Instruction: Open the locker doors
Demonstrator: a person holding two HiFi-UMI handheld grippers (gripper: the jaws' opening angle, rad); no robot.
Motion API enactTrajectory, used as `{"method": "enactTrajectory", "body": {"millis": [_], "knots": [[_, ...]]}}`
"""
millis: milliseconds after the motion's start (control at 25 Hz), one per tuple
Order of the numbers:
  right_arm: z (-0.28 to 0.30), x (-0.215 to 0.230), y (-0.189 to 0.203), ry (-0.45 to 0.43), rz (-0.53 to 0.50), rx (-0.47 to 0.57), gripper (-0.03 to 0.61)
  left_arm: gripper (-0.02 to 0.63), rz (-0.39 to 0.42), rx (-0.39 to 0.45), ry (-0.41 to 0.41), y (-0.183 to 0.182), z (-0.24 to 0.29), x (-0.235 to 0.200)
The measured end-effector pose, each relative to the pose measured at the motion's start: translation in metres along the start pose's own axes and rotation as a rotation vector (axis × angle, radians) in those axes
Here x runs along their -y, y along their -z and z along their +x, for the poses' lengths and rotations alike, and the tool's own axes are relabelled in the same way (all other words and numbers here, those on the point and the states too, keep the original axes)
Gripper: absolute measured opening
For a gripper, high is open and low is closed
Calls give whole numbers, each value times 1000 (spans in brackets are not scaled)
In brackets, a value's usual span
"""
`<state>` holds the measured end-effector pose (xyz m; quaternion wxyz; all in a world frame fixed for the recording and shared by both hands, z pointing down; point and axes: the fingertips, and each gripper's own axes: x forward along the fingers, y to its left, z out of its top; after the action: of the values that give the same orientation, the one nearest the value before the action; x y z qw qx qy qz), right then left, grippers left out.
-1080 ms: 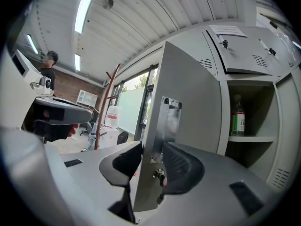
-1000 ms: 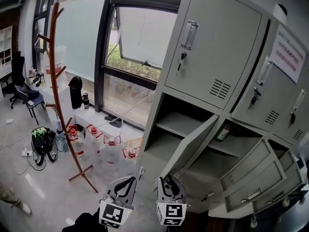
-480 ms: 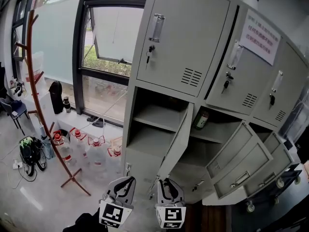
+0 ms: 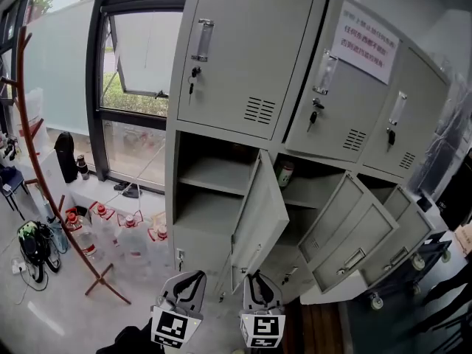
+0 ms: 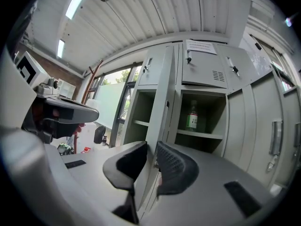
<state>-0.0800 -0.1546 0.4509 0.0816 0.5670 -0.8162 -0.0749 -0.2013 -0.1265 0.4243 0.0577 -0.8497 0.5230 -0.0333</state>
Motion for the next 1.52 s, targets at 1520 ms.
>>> {"method": "enactTrajectory", "body": {"millis": [1520], "knots": [[-171,96,34,168,83,13,17,25,9,-52,85,2,-30,135]]}}
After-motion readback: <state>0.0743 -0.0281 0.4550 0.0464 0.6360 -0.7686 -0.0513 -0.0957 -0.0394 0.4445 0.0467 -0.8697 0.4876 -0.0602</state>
